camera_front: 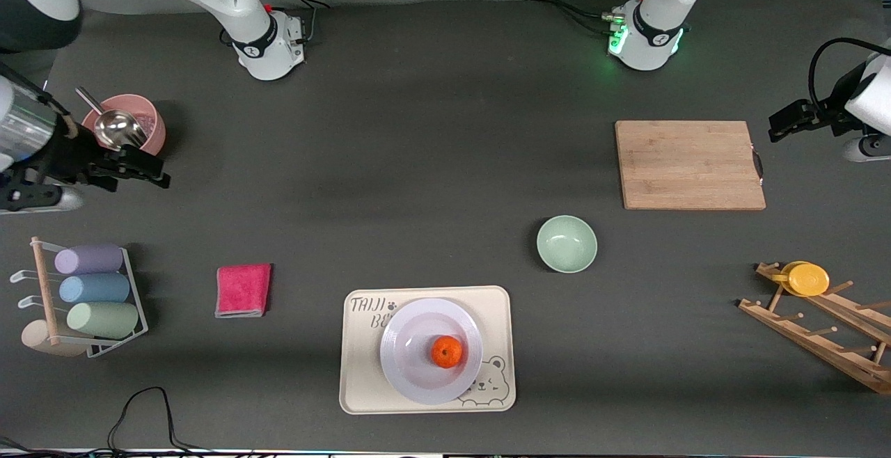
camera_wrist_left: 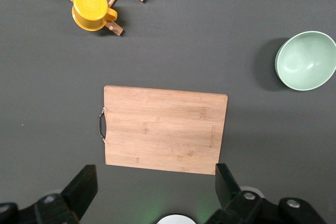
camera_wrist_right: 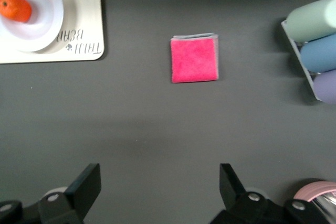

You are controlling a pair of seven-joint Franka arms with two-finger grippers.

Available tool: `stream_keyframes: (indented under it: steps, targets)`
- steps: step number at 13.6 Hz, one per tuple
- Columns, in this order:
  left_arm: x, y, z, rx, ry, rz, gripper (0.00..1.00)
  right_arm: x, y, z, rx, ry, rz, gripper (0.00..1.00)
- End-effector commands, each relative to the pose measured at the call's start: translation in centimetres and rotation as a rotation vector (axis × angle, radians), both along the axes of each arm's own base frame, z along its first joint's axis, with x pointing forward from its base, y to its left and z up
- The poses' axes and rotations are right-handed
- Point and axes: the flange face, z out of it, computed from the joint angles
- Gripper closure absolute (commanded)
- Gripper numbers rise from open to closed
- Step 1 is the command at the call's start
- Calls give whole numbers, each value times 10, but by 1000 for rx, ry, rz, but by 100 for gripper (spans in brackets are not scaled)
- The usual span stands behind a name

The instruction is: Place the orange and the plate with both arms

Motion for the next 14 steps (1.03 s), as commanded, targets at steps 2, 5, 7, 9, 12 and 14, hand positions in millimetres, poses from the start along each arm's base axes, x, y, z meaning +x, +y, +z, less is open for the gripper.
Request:
stream_keyframes:
  steps: [2,5,7,9,12,14]
  targets:
    - [-2,-1,1,2,-4,0,0,-4,5,6,-21,-12,-1,0]
    - [0,-6,1,-1,-11,-9,0,-11,6,10,-49,-4,16,0]
    - [2,-6,2,-1,-12,-6,0,-15,12,16,-99,-15,34,0]
    - [3,-6,3,-1,-11,-1,0,-23,14,13,-102,-10,39,0]
    - [2,-6,3,3,-4,1,0,-14,15,2,-91,-31,38,0]
    - [2,-5,3,3,-2,4,0,-15,8,-3,-88,-23,24,0]
